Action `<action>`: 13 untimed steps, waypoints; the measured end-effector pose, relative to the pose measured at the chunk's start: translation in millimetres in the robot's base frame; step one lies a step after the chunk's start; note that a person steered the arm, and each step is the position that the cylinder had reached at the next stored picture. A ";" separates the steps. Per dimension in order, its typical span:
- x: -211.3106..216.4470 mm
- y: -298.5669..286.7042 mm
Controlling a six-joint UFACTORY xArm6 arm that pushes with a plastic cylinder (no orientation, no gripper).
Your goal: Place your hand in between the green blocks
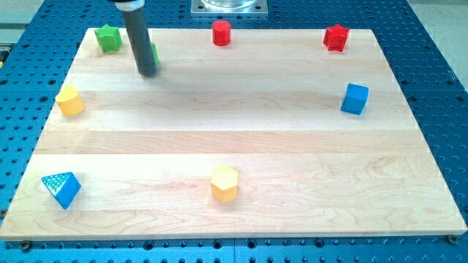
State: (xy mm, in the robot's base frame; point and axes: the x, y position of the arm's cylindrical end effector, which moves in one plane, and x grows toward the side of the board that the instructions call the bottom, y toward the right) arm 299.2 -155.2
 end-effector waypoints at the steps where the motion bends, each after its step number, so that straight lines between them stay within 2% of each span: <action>1: -18.7 -17.9; 2: -19.9 -98.5; 3: -23.4 -147.8; 4: -71.1 -129.6; 5: -79.6 -105.8; 6: -44.1 -68.7; 7: 12.7 -61.4; 8: 21.6 -70.8; 9: 9.3 9.4; 11: -50.4 48.7; 13: -74.2 12.1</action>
State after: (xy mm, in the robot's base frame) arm 225.0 -143.1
